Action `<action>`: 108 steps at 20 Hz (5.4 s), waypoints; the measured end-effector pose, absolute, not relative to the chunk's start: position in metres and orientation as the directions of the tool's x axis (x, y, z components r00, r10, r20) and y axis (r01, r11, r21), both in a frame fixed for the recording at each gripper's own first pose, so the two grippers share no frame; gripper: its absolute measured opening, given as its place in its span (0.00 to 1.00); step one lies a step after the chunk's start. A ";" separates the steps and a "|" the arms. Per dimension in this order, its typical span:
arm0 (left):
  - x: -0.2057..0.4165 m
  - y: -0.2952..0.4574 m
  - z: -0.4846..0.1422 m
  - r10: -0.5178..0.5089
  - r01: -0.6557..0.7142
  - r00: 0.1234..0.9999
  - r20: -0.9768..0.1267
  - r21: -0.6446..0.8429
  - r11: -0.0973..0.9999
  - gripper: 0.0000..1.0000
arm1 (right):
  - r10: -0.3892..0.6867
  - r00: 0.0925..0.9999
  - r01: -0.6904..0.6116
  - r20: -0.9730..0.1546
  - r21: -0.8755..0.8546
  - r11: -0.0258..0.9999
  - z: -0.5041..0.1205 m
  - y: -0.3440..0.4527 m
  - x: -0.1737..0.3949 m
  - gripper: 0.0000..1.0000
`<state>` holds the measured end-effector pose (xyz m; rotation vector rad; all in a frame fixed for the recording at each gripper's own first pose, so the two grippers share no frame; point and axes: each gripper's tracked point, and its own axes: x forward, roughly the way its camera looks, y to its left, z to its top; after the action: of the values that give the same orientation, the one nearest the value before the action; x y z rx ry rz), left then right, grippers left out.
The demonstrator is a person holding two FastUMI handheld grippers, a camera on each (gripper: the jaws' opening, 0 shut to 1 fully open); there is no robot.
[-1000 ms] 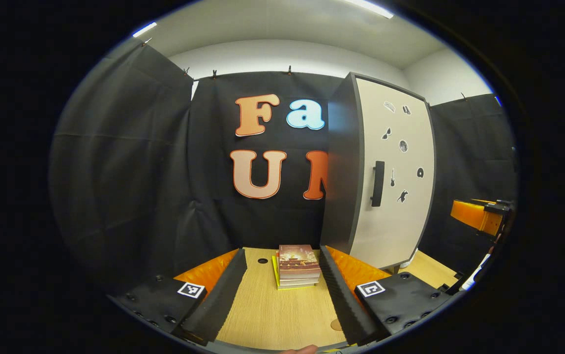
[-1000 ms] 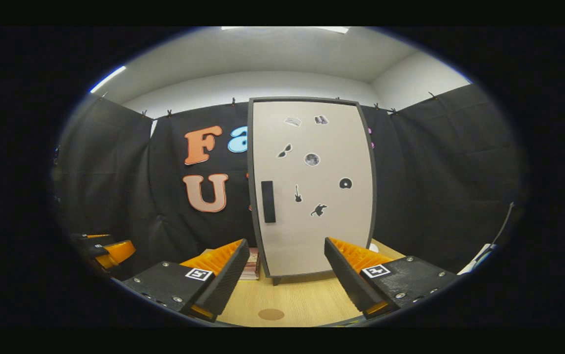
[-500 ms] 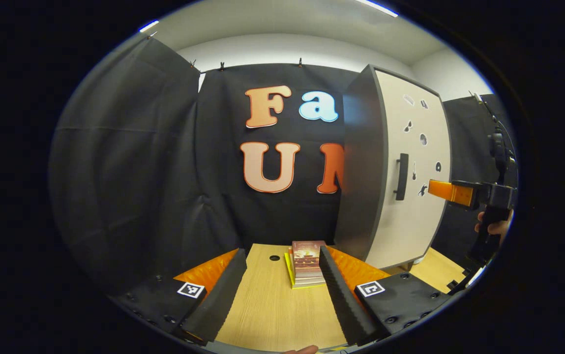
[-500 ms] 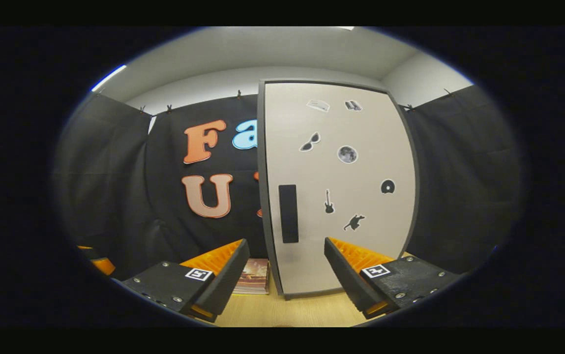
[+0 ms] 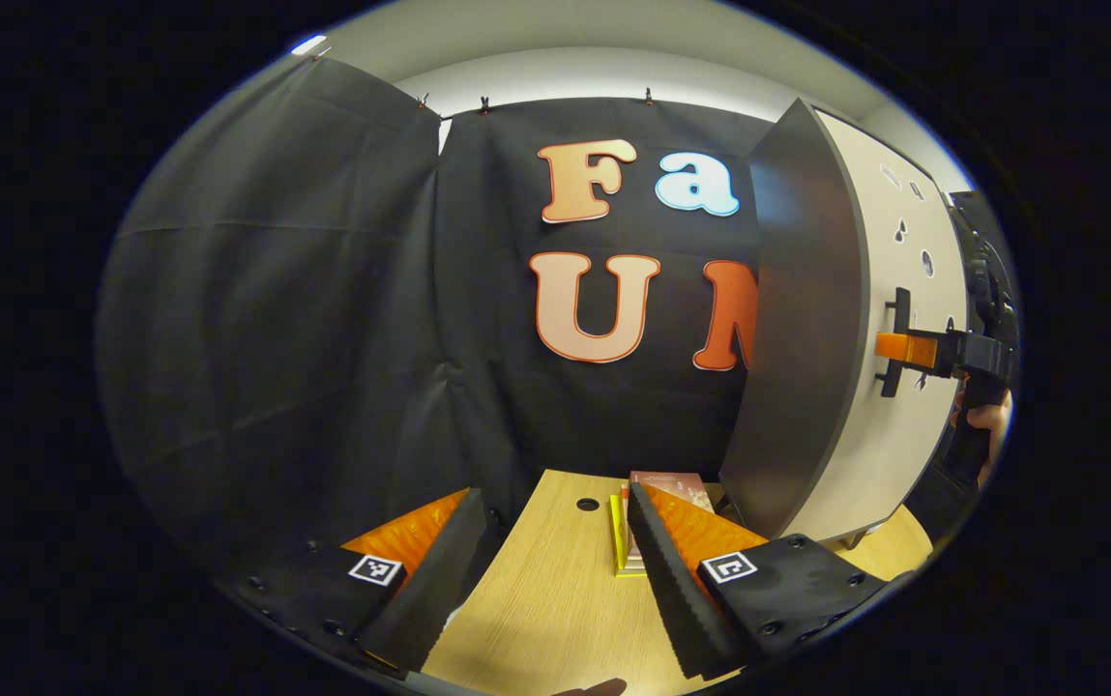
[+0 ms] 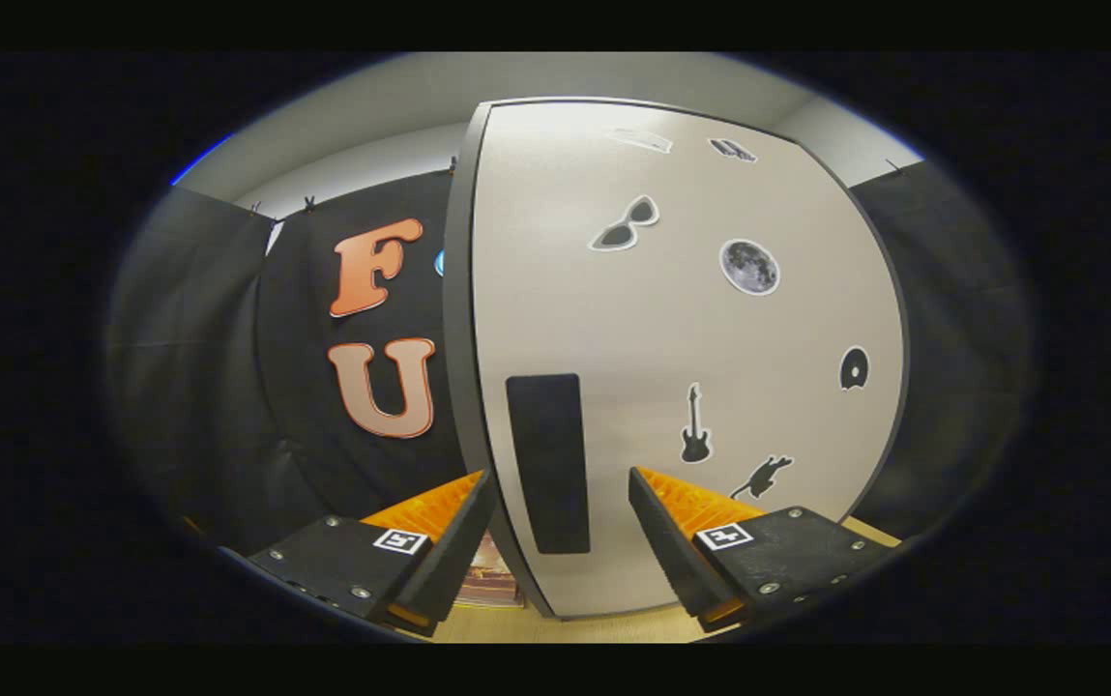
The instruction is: Open the cabinet door with the right hand, grasp the bottle in the cabinet with the left hand and place it on the coaster, then close the cabinet door with the right hand.
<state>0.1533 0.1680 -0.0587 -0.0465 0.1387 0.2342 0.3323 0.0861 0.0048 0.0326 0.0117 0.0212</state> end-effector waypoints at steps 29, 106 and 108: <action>0.042 0.088 -0.050 0.079 -0.078 0.992 -0.100 0.008 0.997 0.97 | -0.140 0.990 0.142 -0.030 0.091 0.986 0.003 -0.040 0.115 0.16; 0.405 -0.335 -0.038 -0.241 0.239 0.971 0.014 0.074 0.968 0.85 | -0.092 0.984 0.117 -0.152 0.167 0.979 -0.037 -0.178 0.057 0.71; 0.381 -0.323 -0.038 -0.237 0.235 0.971 0.021 0.069 0.970 0.85 | -0.072 0.984 0.098 -0.161 0.164 0.982 -0.037 -0.175 0.049 0.70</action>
<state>0.3807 -0.3231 -0.0375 0.0665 -0.0287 -0.2383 0.0492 -0.1747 -0.0373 0.1724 0.1556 -0.0860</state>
